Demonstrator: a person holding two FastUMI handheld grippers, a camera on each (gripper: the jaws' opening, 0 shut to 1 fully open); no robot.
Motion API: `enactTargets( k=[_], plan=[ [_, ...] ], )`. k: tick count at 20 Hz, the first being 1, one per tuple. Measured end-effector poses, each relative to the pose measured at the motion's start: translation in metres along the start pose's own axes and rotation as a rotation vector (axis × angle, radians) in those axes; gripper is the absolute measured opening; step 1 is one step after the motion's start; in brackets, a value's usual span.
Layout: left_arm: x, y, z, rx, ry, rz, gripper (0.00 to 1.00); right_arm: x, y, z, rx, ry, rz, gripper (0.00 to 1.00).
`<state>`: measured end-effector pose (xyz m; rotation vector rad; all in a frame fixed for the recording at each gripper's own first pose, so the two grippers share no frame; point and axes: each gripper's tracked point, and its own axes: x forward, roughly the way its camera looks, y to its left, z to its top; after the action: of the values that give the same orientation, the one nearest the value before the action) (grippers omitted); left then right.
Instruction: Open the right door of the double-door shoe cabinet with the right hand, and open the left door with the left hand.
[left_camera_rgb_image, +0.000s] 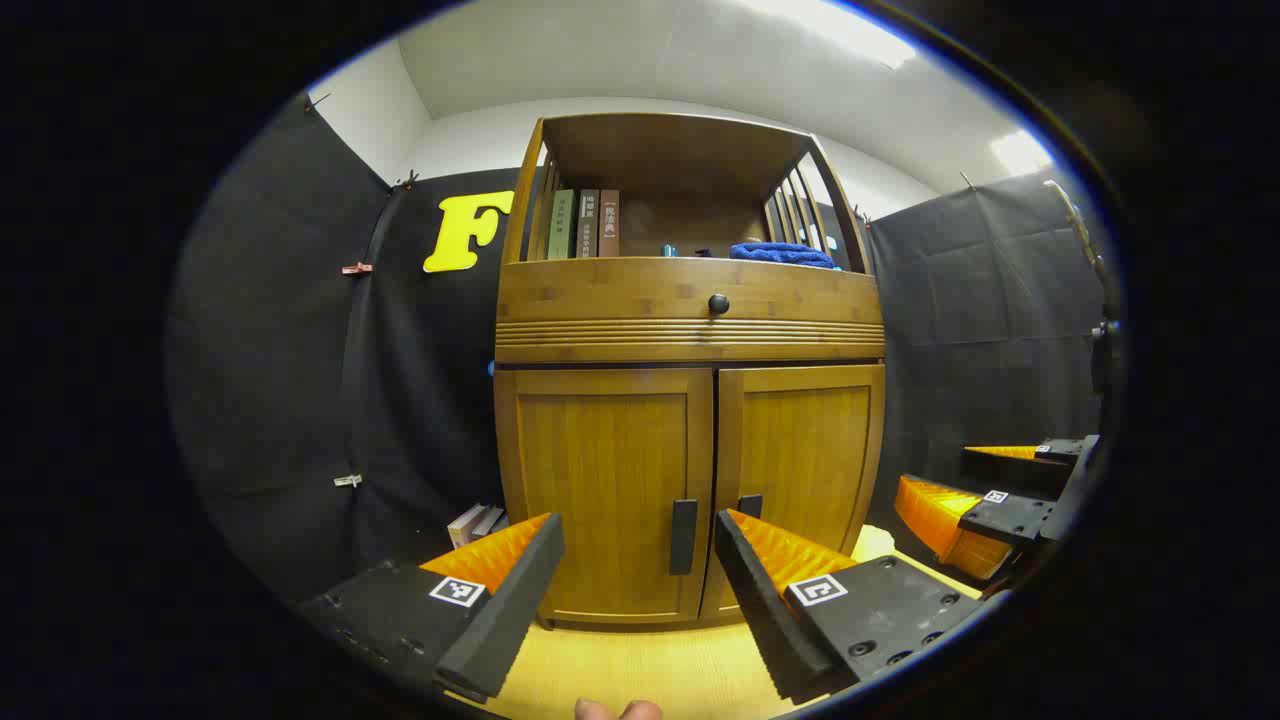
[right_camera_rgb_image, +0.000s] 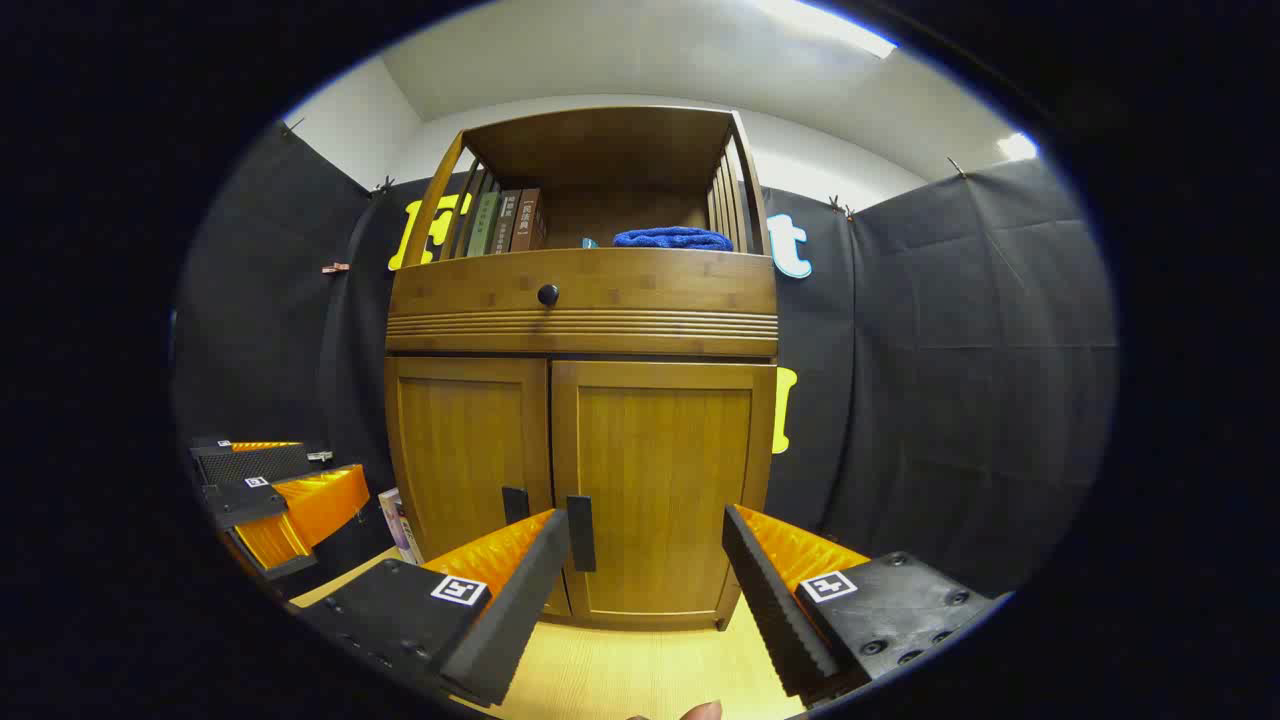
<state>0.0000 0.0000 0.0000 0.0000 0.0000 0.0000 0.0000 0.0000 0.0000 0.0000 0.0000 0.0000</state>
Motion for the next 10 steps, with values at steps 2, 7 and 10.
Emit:
enactTargets(
  k=[2, 7, 10],
  plan=[
    [-0.0006, 0.0003, 0.0009, 0.001, 0.0, -0.003, 0.92, -0.0011, 0.0019, -0.0002, 0.005, -0.001, 0.004, 0.98],
    [-0.0017, -0.0032, 0.0025, 0.008, 0.0, -0.014, 0.92, -0.0031, 0.004, 0.0, 0.006, 0.001, 0.006, 0.98],
    [-0.0091, -0.0045, 0.0004, 0.014, 0.002, -0.02, 0.94, -0.005, 0.0053, -0.0012, -0.003, 0.002, 0.006, 0.98]
  ],
)
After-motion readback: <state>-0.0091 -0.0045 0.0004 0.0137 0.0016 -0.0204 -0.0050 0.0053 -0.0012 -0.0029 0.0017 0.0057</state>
